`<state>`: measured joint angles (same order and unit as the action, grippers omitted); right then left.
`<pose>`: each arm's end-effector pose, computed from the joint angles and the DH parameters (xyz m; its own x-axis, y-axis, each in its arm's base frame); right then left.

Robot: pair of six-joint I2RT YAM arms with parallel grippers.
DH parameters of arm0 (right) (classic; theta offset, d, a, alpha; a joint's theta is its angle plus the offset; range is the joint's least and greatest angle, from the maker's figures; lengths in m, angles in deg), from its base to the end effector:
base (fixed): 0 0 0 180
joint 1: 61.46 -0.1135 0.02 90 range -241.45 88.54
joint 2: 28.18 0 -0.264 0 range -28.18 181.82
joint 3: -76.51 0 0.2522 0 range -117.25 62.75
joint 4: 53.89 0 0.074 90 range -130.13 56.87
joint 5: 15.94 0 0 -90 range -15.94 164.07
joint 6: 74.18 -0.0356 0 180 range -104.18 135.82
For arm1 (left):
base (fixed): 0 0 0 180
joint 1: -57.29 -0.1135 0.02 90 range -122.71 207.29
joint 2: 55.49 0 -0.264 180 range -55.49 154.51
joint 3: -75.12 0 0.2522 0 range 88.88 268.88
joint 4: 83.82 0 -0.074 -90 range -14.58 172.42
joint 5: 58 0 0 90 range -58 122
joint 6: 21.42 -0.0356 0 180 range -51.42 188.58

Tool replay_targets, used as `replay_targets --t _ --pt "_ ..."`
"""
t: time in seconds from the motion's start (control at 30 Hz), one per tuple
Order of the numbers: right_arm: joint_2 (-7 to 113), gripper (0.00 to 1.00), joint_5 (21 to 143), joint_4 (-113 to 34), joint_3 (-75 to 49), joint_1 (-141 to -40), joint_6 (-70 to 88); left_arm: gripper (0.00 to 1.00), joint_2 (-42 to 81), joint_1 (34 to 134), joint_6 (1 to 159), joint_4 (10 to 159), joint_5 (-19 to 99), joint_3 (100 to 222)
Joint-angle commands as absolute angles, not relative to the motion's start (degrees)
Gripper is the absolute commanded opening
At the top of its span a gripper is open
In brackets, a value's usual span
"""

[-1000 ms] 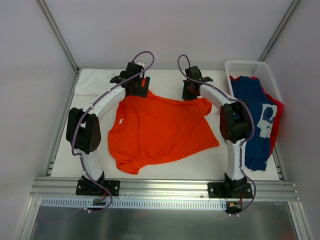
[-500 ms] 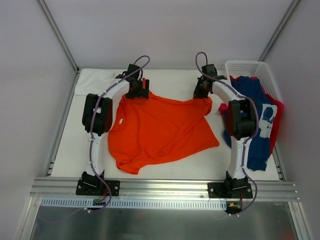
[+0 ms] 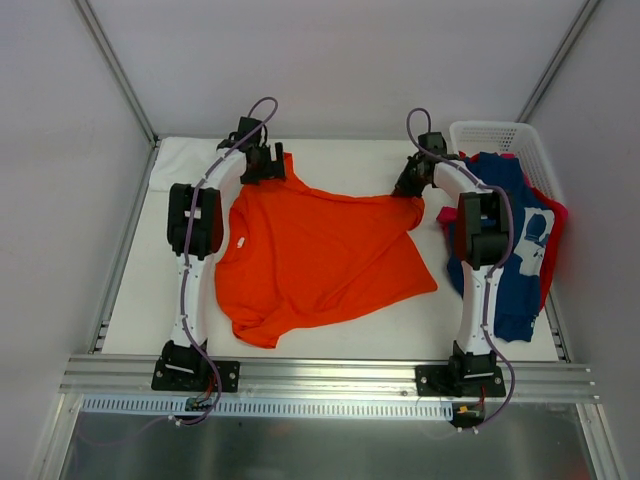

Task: Fold and stack the t-shirts
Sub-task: Flatten the tshirt out

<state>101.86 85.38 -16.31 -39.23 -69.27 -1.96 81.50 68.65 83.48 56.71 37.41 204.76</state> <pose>0.4959 0.0751 0.1676 -0.8195 0.1898 -0.5407 -0.0032 0.9420 0.3356 0.5269 -0.1093 0.1815 -0.7576 -0.1089 -0.6436 0.0668 0.9679 -0.2424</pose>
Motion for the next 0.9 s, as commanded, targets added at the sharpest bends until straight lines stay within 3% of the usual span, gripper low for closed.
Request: replay_targets --t 0.0,0.17,0.27,0.33,0.37,0.47,0.53,0.67,0.87 --pt "102.3 0.01 88.7 -19.5 -43.3 -69.0 -2.9 0.88 85.3 66.8 84.6 56.0 38.6 211.2" --pt "105.1 0.00 88.3 -19.7 -50.0 -68.0 -2.9 0.90 90.1 65.4 84.5 55.9 38.1 219.6" --pt "108.5 0.08 88.1 -21.3 -55.8 -67.4 -3.4 0.90 91.8 64.2 86.1 56.0 39.1 222.7" --pt "109.9 0.33 87.8 -25.1 -57.4 -67.2 -4.8 0.91 92.9 63.6 86.4 56.1 39.2 224.8" --pt "110.9 0.54 87.8 -26.7 -58.1 -67.2 -5.4 0.91 93.9 63.3 86.3 56.3 39.3 227.0" --pt "111.0 0.79 88.3 -39.6 -57.1 -67.2 -6.9 0.89 93.8 62.7 85.8 62.1 34.6 227.8" --pt "110.3 0.79 89.5 -41.5 -56.4 -67.2 -7.1 0.88 92.1 62.7 85.3 63.4 33.5 227.4" --pt "95.8 0.82 87.4 -48.0 -37.7 -68.6 -2.9 0.86 81.6 63.4 84.3 69.6 36.3 222.4" --pt "68.3 0.85 76.6 -34.4 -20.9 -71.1 -0.7 0.96 60.3 66.3 85.6 70.6 37.2 206.3"
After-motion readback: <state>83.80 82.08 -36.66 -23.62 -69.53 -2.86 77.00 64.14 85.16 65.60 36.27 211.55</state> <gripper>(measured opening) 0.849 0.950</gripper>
